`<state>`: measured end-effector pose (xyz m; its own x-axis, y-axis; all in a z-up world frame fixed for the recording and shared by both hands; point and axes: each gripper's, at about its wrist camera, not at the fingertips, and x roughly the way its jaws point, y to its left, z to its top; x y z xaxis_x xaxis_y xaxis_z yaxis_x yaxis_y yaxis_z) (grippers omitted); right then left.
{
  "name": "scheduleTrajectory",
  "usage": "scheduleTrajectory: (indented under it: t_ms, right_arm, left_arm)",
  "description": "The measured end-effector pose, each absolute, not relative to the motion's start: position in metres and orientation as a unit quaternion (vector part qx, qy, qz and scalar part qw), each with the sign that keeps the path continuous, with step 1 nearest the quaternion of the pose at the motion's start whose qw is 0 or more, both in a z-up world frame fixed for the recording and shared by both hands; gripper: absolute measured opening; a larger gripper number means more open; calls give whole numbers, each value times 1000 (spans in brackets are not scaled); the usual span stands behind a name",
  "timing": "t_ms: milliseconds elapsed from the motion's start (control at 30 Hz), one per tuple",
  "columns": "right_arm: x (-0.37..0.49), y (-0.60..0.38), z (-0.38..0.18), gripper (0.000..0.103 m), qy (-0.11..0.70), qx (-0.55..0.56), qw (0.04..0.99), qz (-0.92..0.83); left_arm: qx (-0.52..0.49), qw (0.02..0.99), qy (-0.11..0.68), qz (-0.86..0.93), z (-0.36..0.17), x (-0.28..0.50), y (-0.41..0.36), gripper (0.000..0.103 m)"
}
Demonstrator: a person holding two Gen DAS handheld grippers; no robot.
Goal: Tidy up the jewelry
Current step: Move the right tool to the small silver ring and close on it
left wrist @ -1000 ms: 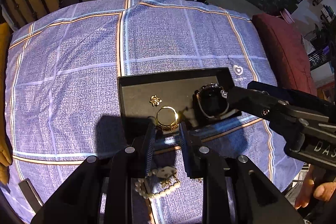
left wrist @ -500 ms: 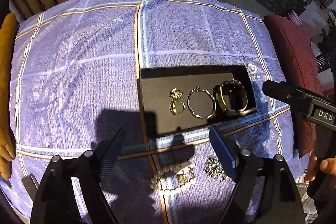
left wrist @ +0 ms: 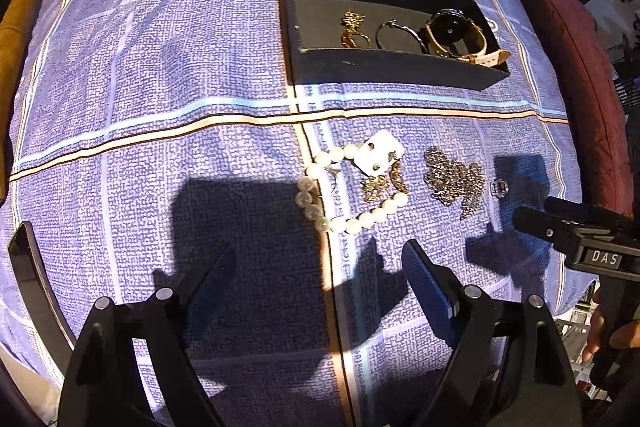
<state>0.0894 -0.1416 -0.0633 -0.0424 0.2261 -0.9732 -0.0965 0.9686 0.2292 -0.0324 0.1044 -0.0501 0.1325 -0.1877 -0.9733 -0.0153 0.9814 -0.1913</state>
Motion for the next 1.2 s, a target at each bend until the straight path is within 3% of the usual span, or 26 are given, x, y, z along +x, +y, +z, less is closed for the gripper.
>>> scheduleTrajectory:
  t_ms: [367,400,433,467,800,933,1067,1133,1200]
  right_arm:
    - [83,-139,-62,90,711,48,684,160]
    - [87,-134,-58,76,709,49,686,158]
    - [89,-134,-58,54,710,44,687,152]
    - [92,-134,-59,49,710,48,686,153]
    - [98,-132,-63,47,696,41,702,148]
    - [102,-125,-67,35,694,32,704,148]
    - [107,-114,-73,34,699,32,698,155]
    - [108,-107,-76,21,701,21,695,159]
    - [108,-105,-77,21,699,23,696,163]
  left_arm:
    - [-79,743,662,-61,-51,-41,87,83]
    - [-80,744,661,-60,-50,-42,88,83]
    - [-81,744,661,-60,-49,-44,90,83]
    - [-80,745,660,-58,-49,-46,90,83]
    - [-75,743,663,-53,-50,-44,96,83]
    - [-74,743,663,-55,-55,-38,87,83]
    - [-74,743,663,-54,-55,-36,87,83]
    - [-77,742,664,-54,-56,-35,88,83]
    - [-79,740,666,-52,-57,-35,89,83]
